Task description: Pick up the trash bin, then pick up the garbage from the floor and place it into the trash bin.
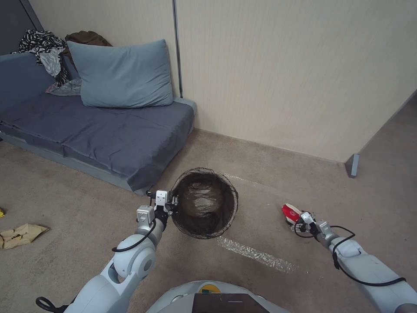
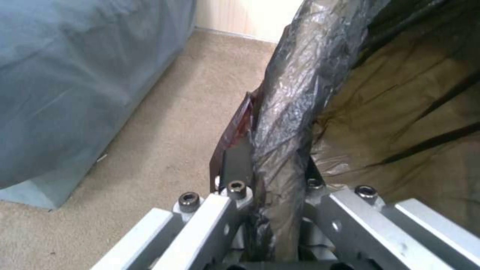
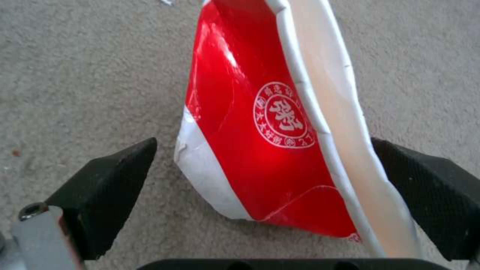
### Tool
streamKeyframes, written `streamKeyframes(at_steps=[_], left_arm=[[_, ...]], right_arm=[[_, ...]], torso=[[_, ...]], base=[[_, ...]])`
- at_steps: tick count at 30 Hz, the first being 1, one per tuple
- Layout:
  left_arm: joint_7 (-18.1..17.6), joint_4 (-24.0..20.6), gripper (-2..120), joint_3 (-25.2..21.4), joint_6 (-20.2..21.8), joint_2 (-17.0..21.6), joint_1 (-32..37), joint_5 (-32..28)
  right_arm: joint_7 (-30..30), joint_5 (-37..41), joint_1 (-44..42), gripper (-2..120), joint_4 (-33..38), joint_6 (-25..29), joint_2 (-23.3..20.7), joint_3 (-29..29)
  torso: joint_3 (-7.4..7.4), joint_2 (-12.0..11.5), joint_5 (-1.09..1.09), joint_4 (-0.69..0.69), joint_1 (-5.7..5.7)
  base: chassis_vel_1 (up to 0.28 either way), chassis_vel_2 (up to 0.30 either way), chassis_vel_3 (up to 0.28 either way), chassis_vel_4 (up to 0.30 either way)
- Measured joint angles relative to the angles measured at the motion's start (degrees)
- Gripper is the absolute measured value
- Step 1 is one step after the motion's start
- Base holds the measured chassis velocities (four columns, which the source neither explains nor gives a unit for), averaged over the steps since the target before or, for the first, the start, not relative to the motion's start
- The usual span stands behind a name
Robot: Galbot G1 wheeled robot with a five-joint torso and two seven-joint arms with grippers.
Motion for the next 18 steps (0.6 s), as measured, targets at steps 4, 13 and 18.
streamKeyframes(at_steps=[4,13,18], left_arm=[[-0.03,-0.1,3,0.0,-0.04,0.06,0.01,-0.02],[-0.07,-0.23,3,-0.11,-0.07,0.17,-0.04,-0.13],[-0.1,-0.26,3,-0.04,-0.1,0.15,-0.14,-0.15]], right_arm=[[0.23,-0.43,0.1,98,-0.32,-0.24,0.18,0.18],[0.75,-0.99,0.1,84,-0.33,-0.43,0.28,0.28],[0.94,-1.12,0.12,60,-0.21,-0.42,0.37,0.42]], torso=[[0.0,0.0,0.0,0.0,0.0],[0.0,0.0,0.0,0.0,0.0],[0.0,0.0,0.0,0.0,0.0]], base=[[0.0,0.0,0.0,0.0],[0.0,0.0,0.0,0.0],[0.0,0.0,0.0,0.0]])
